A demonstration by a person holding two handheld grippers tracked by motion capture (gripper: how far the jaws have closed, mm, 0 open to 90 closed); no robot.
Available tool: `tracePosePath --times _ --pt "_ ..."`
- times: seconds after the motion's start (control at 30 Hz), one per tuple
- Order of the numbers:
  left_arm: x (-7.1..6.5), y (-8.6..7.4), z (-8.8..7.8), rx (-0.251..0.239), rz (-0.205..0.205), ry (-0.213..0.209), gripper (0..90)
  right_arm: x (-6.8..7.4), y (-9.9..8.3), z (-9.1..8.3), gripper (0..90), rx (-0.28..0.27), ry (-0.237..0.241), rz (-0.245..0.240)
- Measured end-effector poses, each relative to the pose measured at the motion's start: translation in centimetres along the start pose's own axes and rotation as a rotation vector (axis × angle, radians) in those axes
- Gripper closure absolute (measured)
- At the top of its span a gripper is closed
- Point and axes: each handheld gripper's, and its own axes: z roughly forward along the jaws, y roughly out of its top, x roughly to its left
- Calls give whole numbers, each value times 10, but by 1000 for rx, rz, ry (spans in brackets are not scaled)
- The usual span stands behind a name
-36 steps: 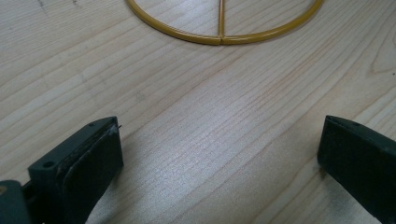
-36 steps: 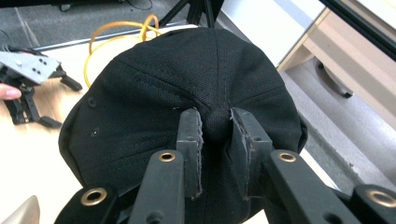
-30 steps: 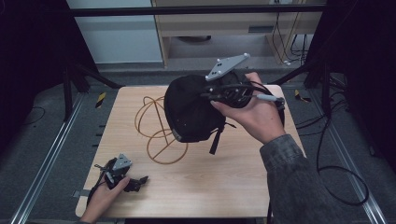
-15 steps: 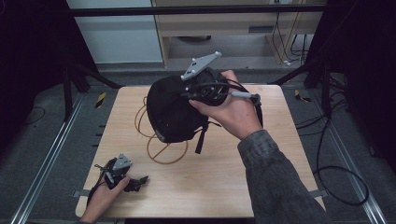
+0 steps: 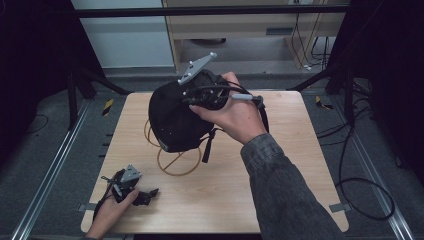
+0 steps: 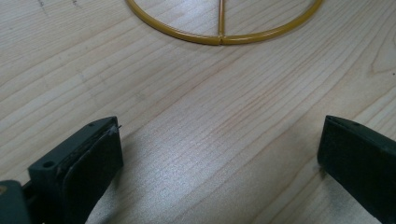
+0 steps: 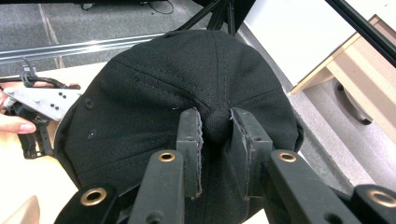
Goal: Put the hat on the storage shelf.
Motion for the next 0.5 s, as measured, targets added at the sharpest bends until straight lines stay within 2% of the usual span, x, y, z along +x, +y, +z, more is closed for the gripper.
tracePosePath --times 0.3,0.5 --pt "0 0 0 0 0 0 0 -6 7 9 741 -3 3 12" --pt "0 0 0 0 0 0 0 -6 16 18 741 7 16 6"
